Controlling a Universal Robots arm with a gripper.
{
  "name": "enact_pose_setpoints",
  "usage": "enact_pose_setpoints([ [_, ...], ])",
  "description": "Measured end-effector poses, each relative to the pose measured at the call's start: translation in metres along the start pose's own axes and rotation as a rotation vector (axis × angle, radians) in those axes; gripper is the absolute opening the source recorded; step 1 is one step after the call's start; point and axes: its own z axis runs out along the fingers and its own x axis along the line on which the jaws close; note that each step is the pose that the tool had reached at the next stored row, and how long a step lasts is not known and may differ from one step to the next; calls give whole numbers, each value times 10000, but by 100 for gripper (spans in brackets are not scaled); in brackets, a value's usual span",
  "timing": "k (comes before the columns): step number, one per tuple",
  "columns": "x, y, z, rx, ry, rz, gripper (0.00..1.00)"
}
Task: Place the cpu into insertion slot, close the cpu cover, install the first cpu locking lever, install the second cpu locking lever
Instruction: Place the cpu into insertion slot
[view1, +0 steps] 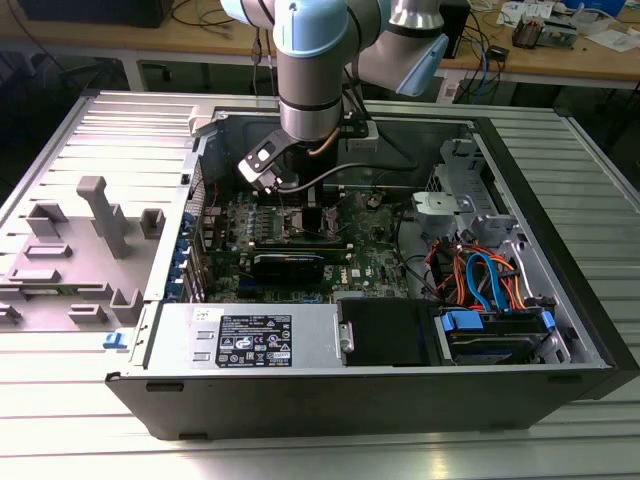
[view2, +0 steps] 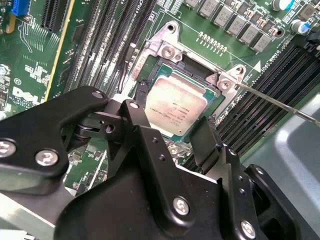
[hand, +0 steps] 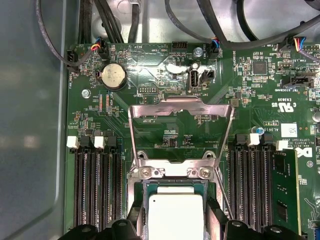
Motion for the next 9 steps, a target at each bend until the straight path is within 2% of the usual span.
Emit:
enact_pose_setpoints([
  [9, 0, 3, -16, 1, -8, 2, 61],
])
